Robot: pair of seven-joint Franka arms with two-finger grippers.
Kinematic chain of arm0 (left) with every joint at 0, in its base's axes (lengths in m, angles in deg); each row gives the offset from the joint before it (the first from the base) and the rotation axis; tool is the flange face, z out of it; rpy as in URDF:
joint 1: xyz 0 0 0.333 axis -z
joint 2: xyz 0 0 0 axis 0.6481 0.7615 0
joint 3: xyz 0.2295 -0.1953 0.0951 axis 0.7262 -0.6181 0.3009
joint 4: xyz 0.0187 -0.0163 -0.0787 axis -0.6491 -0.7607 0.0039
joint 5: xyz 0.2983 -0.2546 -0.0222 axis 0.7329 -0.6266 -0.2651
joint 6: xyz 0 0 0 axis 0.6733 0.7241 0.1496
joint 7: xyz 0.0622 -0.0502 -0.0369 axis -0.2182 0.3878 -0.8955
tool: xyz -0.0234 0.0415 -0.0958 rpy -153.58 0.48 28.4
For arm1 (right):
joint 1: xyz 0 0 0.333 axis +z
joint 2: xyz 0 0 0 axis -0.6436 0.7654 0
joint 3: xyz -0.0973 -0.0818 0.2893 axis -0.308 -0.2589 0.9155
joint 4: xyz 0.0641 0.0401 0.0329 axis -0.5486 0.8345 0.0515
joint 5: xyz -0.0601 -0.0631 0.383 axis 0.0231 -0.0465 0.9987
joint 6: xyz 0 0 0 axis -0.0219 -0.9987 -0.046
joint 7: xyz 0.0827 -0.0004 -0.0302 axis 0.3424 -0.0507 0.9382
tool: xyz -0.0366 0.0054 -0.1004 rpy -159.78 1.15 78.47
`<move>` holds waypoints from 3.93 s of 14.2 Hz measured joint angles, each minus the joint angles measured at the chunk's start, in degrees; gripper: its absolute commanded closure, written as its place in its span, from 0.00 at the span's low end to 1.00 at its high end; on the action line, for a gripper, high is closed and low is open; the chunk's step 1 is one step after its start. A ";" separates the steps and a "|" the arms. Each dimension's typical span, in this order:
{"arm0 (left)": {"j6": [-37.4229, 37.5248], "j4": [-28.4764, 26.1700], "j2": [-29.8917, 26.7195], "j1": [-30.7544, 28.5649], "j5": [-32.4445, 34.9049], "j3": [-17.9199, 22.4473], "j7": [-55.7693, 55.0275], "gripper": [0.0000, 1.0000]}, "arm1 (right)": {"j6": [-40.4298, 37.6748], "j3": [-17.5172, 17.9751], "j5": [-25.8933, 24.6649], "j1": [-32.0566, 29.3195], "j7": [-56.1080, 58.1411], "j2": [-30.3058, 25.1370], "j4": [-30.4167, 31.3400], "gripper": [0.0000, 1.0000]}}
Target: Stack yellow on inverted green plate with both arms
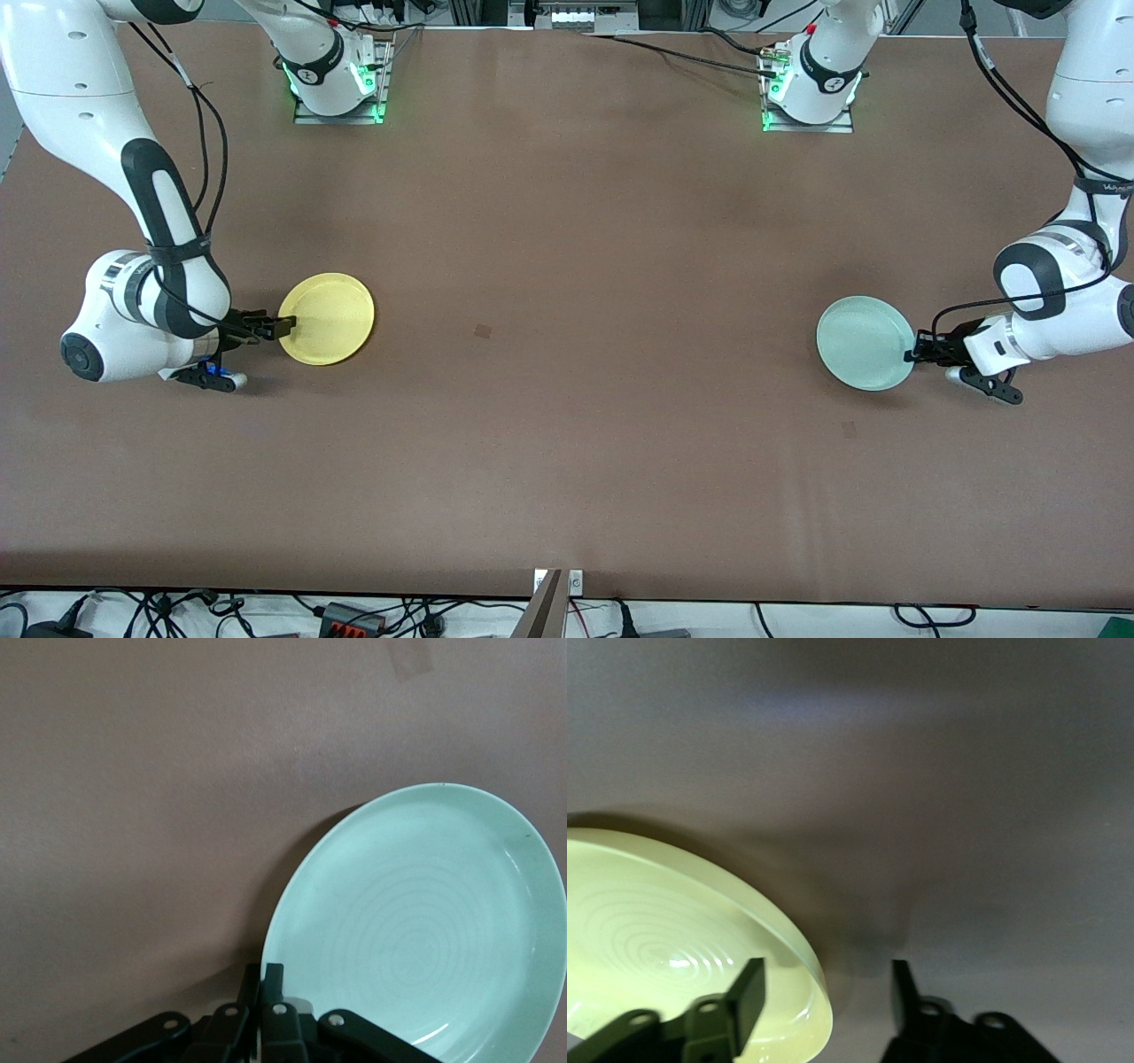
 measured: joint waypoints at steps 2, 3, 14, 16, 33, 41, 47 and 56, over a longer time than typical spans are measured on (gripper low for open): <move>0.00 1.09 -0.09 0.25 0.00 -0.09 0.00 0.99 | -0.34 0.02 0.00 0.01 0.00 0.01 0.00 0.66; 0.00 1.64 -0.36 0.69 0.01 -0.14 0.00 0.99 | -0.58 0.02 0.00 0.01 0.00 0.01 0.00 0.69; 10.48 10.20 -9.55 12.81 24.41 -1.31 -17.02 0.99 | -2.13 0.50 0.18 0.08 0.55 -0.34 -0.76 1.00; 14.18 11.80 -9.53 17.83 30.25 -1.46 -25.53 0.99 | -4.72 0.69 0.18 0.28 0.55 -0.49 -3.21 1.00; 43.63 13.40 1.18 66.98 69.11 -1.78 -94.25 0.99 | -18.15 1.67 2.96 8.16 1.44 -2.34 -18.61 1.00; 49.20 13.74 6.09 76.79 76.80 -0.74 -109.89 0.00 | -18.15 1.71 5.18 8.60 1.50 -2.35 -18.63 1.00; 35.13 21.13 6.26 75.95 66.55 -1.06 -112.72 0.00 | -18.19 1.30 5.18 8.43 1.77 -2.36 -18.67 1.00; 21.93 24.54 4.12 67.55 53.01 -1.34 -116.28 0.00 | -18.27 1.38 5.18 9.09 1.87 -2.35 -18.86 1.00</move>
